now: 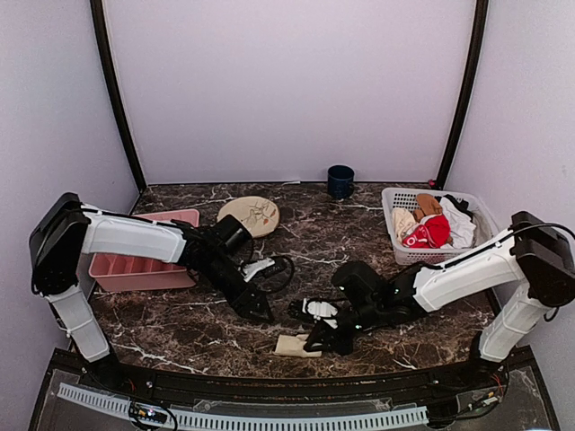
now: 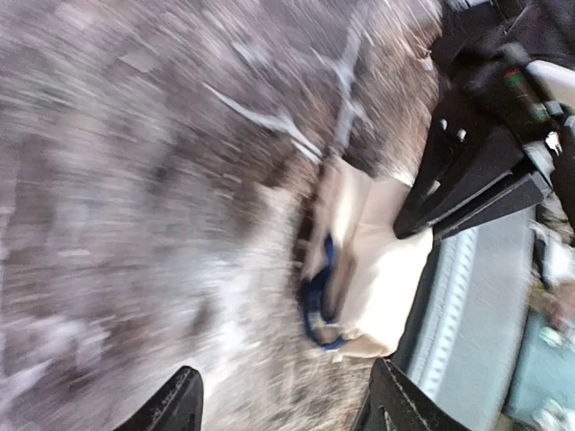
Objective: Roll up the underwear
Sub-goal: Roll the underwear at the center of the board, then pick up the underwear from the center of the board.
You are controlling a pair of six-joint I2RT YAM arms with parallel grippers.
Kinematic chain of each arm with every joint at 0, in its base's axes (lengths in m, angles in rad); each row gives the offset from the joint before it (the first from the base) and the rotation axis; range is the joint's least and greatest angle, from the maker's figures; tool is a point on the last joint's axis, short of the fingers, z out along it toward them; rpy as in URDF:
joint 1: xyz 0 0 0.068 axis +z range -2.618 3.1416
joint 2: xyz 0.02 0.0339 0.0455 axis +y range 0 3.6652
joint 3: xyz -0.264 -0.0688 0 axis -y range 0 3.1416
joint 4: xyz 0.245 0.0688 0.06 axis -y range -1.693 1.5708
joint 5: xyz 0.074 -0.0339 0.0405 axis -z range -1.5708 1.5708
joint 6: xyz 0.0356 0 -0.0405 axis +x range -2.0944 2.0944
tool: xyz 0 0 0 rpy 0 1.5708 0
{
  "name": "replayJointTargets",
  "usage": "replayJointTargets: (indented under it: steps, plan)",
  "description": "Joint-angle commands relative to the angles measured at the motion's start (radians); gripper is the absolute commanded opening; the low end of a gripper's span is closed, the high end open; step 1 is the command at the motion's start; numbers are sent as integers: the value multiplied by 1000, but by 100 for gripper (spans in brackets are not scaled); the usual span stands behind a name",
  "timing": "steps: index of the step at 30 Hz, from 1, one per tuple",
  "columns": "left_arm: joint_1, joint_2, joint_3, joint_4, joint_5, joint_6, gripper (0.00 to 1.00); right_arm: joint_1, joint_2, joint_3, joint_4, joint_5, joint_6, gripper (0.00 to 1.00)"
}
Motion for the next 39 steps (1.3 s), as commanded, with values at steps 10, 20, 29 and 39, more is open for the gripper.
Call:
replayJointTargets:
  steps: [10,20,29,39]
  plan:
    - [7,-533,-161,233,-646,-135,99,-198,272,103,14,-570,239,0]
    - [-60,-596,-337,377,-484,-17,88,-260,468,237,-118,-700,213,0]
    - [-345,-401,-342,461,-611,291,86,-305,572,311,-184,-746,219,0]
    - [-442,-158,-249,494,-711,447,65,-316,625,367,-257,-736,208,0]
